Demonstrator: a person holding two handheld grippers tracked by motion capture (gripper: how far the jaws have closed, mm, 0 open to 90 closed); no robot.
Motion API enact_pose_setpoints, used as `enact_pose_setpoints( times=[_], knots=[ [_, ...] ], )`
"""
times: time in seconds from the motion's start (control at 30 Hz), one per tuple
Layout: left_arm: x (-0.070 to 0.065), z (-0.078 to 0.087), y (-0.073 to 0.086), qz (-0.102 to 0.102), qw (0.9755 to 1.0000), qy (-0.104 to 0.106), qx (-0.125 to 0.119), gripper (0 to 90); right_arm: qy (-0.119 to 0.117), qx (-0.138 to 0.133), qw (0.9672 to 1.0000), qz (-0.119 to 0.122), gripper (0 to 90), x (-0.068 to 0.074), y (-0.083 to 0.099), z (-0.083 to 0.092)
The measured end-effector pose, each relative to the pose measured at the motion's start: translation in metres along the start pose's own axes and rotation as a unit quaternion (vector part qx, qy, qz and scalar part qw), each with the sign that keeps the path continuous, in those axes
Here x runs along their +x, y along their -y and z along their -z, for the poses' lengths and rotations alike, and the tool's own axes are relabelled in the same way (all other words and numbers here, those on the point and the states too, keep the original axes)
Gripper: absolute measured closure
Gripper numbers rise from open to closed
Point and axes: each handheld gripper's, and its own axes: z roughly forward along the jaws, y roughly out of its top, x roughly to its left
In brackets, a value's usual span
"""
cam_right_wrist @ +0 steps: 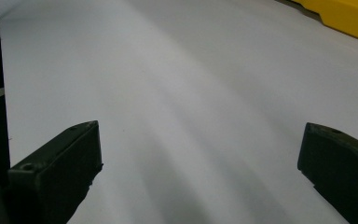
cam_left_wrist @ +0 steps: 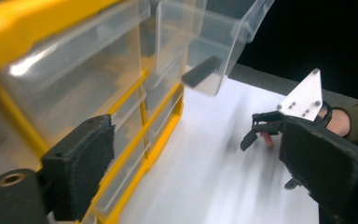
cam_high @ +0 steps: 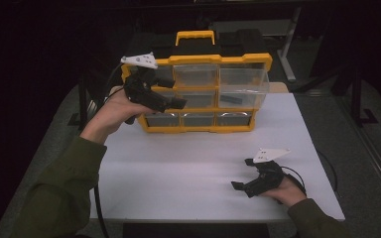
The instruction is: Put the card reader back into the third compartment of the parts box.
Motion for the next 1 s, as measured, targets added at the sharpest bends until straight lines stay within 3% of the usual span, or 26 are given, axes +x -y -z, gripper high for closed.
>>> enact_pose_setpoints(
  times=[0.23, 0.53, 0.63, 0.73, 1.0],
  knots=[
    [-0.003, 0.004, 0.03, 0.003, 0.9999, -0.015, 0.002, 0.0, 0.0, -0.001, 1.0, -0.001, 0.0, 0.0, 0.0, 0.0],
    [-0.009, 0.003, 0.072, 0.004, 0.9994, -0.029, 0.016, 0.0, 0.0, -0.002, 1.0, -0.001, 0.0, 0.0, 0.0, 0.0],
    [-0.009, 0.003, 0.08, 0.008, 0.9994, -0.032, 0.013, 0.0, 0.0, -0.001, 1.0, -0.001, 0.0, 0.0, 0.0, 0.0],
    [-0.011, 0.002, 0.1, 0.013, 0.9989, -0.042, 0.014, 0.0, 0.0, -0.002, 1.0, 0.0, 0.0, 0.0, 0.0, 0.0],
    [-0.015, 0.002, 0.135, 0.021, 0.998, -0.057, 0.013, 0.0, 0.0, 0.0, 1.0, 0.001, 0.0, 0.0, 0.0, 0.0]
  ],
)
